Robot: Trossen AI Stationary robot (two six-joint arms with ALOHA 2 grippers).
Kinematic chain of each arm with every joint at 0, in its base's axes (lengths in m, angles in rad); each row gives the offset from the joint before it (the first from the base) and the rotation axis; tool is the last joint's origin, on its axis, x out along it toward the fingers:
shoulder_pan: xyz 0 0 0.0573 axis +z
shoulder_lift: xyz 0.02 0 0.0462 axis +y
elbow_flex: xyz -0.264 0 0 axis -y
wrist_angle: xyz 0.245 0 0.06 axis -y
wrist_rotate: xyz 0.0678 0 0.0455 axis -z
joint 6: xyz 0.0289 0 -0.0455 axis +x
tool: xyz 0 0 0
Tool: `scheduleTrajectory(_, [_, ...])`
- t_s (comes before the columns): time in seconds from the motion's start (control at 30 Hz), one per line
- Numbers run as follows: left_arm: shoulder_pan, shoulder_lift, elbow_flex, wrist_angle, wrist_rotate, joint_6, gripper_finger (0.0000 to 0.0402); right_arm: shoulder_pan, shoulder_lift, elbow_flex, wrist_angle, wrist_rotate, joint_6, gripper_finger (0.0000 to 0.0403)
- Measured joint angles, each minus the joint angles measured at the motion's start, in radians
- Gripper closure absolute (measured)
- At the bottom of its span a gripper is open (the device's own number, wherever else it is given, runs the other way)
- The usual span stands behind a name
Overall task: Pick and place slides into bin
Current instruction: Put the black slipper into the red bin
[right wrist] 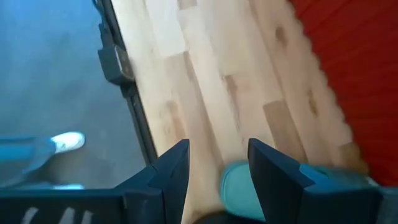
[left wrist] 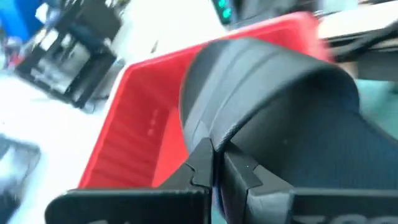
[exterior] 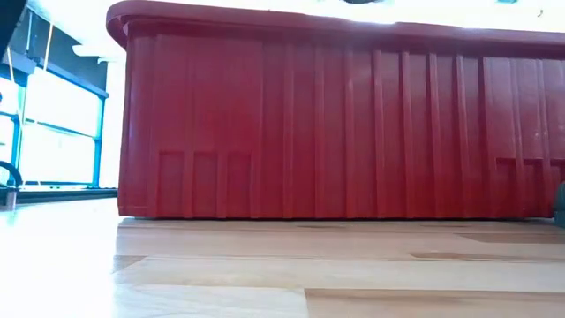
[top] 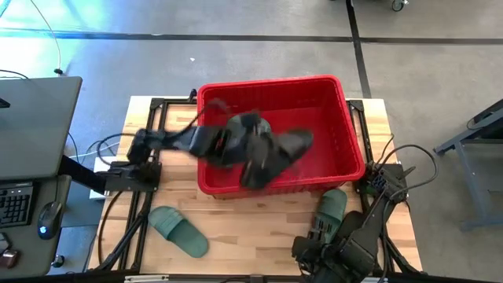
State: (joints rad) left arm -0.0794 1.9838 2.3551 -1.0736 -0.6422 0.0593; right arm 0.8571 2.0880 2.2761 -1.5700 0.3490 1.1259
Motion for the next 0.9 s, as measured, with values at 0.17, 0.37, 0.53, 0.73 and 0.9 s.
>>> scheduleTrajectory(0.17, [0.190, 0.098, -0.002, -0.012, 0.103, -0.010, 0.0401, -0.021, 0.000, -0.001, 0.000, -0.071, 0.000, 0.0250])
scheduleTrajectory(0.37, [0.314, 0.253, -0.001, 0.078, 0.183, -0.018, 0.0401, -0.032, 0.000, -0.001, 0.000, -0.013, 0.047, 0.0250])
scheduleTrajectory(0.53, [0.358, 0.359, -0.002, 0.078, 0.193, -0.083, 0.0401, -0.034, 0.000, -0.001, -0.002, -0.003, 0.078, 0.0250])
scheduleTrajectory(0.73, [0.404, 0.447, -0.001, 0.079, 0.198, -0.070, 0.0398, -0.025, 0.000, -0.002, -0.002, 0.014, 0.089, 0.0250])
scheduleTrajectory(0.9, [0.443, 0.499, -0.001, 0.108, 0.324, -0.063, 0.0367, -0.025, 0.000, -0.002, -0.001, 0.016, 0.105, 0.0250])
